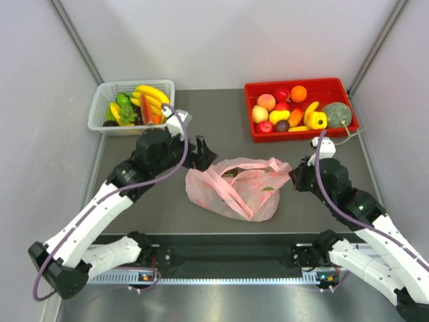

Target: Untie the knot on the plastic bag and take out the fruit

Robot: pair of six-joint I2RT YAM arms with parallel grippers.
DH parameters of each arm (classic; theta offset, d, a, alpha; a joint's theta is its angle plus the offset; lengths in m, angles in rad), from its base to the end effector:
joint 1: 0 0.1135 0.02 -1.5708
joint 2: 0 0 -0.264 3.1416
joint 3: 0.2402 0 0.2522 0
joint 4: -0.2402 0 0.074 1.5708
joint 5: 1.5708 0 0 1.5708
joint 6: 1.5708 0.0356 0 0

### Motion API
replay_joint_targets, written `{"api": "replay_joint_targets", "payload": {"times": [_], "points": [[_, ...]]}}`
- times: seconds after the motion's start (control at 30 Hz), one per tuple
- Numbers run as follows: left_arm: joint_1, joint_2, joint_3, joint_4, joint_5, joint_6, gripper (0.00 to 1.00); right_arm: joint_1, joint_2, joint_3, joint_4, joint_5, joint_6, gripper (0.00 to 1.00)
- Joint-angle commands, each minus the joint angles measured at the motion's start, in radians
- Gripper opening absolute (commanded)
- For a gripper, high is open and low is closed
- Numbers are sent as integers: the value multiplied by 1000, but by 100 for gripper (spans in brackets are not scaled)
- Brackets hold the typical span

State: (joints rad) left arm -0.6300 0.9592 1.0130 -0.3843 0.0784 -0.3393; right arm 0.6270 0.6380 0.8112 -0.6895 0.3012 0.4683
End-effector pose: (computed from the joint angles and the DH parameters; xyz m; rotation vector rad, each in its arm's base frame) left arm 0.1708 -0.1280 0.3672 0.3395 1.9387 -0.7229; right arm 0.1137 0.0694 0.3187 0.0183 2.0813 0.3599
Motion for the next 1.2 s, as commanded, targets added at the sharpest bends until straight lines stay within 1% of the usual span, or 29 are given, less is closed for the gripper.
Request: {"api": "replay_joint_targets", "payload": {"times": [0.0,0.07,0.2,0.33,0.53,0.7,0.8,0.83,0.93,0.97,1.07,1.13,1.17], "points": [[-29,114,116,-53,176,46,99,-12,15,-1,68,-97,-57,0],[-65,156,142,-71,155,106,99,-12,23,-4,84,-125,-63,0],[-92,282,219,-110,136,193,99,-12,34,-6,87,-134,-71,0],[-108,383,269,-140,162,287,99,-12,37,-6,85,-146,-77,0],[-114,535,315,-143,135,374,99,-12,49,-7,90,-162,-82,0],[-120,642,346,-119,172,396,98,-12,55,-9,96,-160,-74,0],[-125,694,360,-133,205,407,86,-12,58,-9,100,-159,-65,0],[-123,702,361,-131,190,408,79,-12,61,-9,99,-152,-60,0],[-122,740,368,-130,101,401,22,-12,71,-12,107,-139,-48,0],[-122,753,386,-137,34,398,0,-12,75,-12,107,-132,-36,0],[-122,742,420,-143,-52,393,0,-12,86,-15,105,-93,-5,0],[-122,707,441,-133,-69,398,0,-13,97,-17,114,-67,16,0],[-122,693,467,-128,-128,399,0,-13,101,-17,117,-59,23,0]]}}
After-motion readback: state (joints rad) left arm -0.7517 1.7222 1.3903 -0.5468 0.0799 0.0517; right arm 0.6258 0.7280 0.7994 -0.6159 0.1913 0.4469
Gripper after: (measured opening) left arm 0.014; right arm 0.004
